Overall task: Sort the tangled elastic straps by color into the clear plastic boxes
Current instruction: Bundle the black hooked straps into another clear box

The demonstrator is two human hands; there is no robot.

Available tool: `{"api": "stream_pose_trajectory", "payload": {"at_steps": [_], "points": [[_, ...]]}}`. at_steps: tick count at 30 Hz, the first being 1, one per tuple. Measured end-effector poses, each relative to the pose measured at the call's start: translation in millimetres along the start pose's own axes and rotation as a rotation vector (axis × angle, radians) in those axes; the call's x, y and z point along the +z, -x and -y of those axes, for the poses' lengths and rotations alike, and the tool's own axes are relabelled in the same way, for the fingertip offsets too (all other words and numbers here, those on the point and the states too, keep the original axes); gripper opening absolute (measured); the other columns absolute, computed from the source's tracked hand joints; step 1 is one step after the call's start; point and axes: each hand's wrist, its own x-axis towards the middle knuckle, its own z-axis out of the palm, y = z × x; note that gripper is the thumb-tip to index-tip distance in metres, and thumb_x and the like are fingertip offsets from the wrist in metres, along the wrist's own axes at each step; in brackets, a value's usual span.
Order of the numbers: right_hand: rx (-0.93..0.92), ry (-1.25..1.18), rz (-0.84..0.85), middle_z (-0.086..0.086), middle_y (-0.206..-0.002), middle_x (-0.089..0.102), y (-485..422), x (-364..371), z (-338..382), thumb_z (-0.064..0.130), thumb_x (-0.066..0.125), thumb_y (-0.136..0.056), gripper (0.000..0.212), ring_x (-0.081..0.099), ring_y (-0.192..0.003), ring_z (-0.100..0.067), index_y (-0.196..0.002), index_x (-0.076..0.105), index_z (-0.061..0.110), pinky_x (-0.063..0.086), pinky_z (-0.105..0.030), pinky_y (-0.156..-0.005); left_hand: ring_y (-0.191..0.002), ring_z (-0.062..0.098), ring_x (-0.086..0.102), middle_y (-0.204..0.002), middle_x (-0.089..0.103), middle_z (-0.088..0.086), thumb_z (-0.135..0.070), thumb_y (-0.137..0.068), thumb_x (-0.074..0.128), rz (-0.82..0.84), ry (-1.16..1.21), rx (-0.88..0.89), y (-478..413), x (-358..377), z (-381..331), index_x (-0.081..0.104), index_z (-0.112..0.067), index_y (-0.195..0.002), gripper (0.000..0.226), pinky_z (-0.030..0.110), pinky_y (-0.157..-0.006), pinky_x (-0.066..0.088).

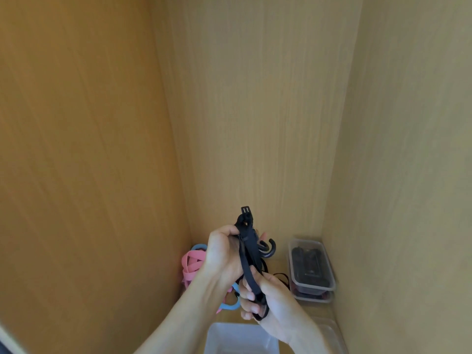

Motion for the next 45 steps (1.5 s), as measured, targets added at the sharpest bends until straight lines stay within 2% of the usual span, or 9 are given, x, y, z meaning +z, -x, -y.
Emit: {"api": "stream_pose_trajectory", "payload": {"at_steps": [8, 14, 17, 21, 25, 30, 34, 40, 45], "points": [[-0.026, 0.518, -0.021, -0.009, -0.066, 0.058, 6.4, -24.3, 32.3, 0.003, 0.063, -0.093, 0.008, 0.047, -0.050, -0.016, -0.087, 0.068, 0.001, 0.044, -0.030, -0.054, -0.070, 0.026, 0.051, -0.076, 0.046, 0.011, -0.004, -0.077, 0.043, 0.126, -0.313, -0.284, 11.3, 2.5, -9.6, 0.052, -0.006, -0.076, 0.010, 0.049, -0.104, 0.050], [-0.032, 0.522, -0.048, 0.002, -0.061, 0.053, 2.9, -25.9, 37.1, -0.020, 0.046, -0.093, 0.028, 0.035, -0.056, -0.014, -0.090, 0.064, 0.001, 0.035, -0.028, -0.057, -0.102, 0.036, 0.057, -0.081, 0.054, 0.013, -0.009, -0.071, 0.047, 0.200, -0.569, -0.245, 9.9, -2.9, -10.4, 0.061, -0.007, -0.072, 0.013, 0.047, -0.097, 0.049], [0.006, 0.434, -0.032, -0.007, -0.069, 0.054, 3.6, -29.1, 33.5, -0.026, 0.040, -0.087, 0.031, 0.036, -0.061, -0.016, -0.103, 0.062, -0.011, 0.031, -0.029, -0.057, -0.090, 0.031, 0.051, -0.074, 0.054, 0.011, -0.011, -0.062, 0.050, 0.210, -0.664, -0.202, 11.5, -2.6, -7.2, 0.063, -0.012, -0.065, 0.014, 0.044, -0.087, 0.044], [0.020, 0.346, -0.065, -0.010, -0.078, 0.060, 7.8, -34.6, 34.0, -0.014, 0.050, -0.071, 0.032, 0.039, -0.067, -0.020, -0.094, 0.064, 0.003, 0.034, -0.029, -0.059, -0.063, 0.023, 0.054, -0.070, 0.056, 0.015, -0.014, -0.061, 0.047, 0.173, -0.779, -0.167, 13.5, -9.3, -5.5, 0.060, -0.011, -0.061, 0.014, 0.030, -0.060, 0.048], [-0.025, 0.669, -0.151, -0.009, -0.074, 0.060, 6.8, -34.0, 34.3, -0.001, 0.060, -0.072, 0.027, 0.050, -0.070, -0.022, -0.072, 0.070, 0.024, 0.045, -0.034, -0.068, -0.062, 0.028, 0.057, -0.069, 0.060, 0.019, -0.012, -0.059, 0.045, 0.147, -0.825, -0.194, 17.8, -16.0, 2.7, 0.059, -0.003, -0.072, 0.020, 0.032, -0.064, 0.050], [-0.081, 0.768, -0.485, -0.019, -0.081, 0.074, 4.2, -40.4, 29.3, -0.001, 0.069, -0.068, 0.032, 0.064, -0.070, -0.020, -0.088, 0.080, 0.021, 0.058, -0.047, -0.080, -0.062, 0.021, 0.056, -0.072, 0.058, 0.012, -0.010, -0.058, 0.042, 0.019, -0.848, -0.068, 22.0, -16.4, 19.1, 0.055, -0.005, -0.083, 0.029, 0.024, -0.052, 0.045], [-0.168, 0.850, -0.581, 0.001, -0.070, 0.074, 0.8, -35.1, 26.4, -0.002, 0.073, -0.075, 0.027, 0.068, -0.069, -0.015, -0.083, 0.077, 0.024, 0.059, -0.040, -0.077, -0.069, 0.018, 0.053, -0.077, 0.059, 0.006, -0.011, -0.074, 0.049, -0.065, -0.912, 0.057, 17.6, -19.5, 35.9, 0.057, -0.010, -0.088, 0.016, 0.025, -0.054, 0.045], [-0.268, 1.013, -0.614, 0.009, -0.091, 0.075, 4.2, -25.2, 18.1, -0.004, 0.062, -0.087, 0.036, 0.070, -0.092, -0.009, -0.102, 0.075, 0.026, 0.059, -0.033, -0.085, -0.085, 0.018, 0.060, -0.096, 0.064, 0.009, -0.003, -0.097, 0.043, -0.162, -0.925, 0.167, 4.2, -35.7, 53.3, 0.057, -0.011, -0.099, 0.016, 0.027, -0.069, 0.049], [-0.389, 1.087, -0.391, 0.025, -0.122, 0.061, 11.4, -10.9, -5.5, 0.013, 0.060, -0.088, 0.054, 0.055, -0.118, 0.004, -0.135, 0.053, 0.038, 0.046, -0.020, -0.099, -0.081, 0.025, 0.062, -0.090, 0.065, 0.014, -0.005, -0.096, 0.045, -0.374, -0.611, 0.189, -6.8, -34.5, 53.9, 0.057, -0.007, -0.098, 0.013, 0.036, -0.067, 0.052]]}}
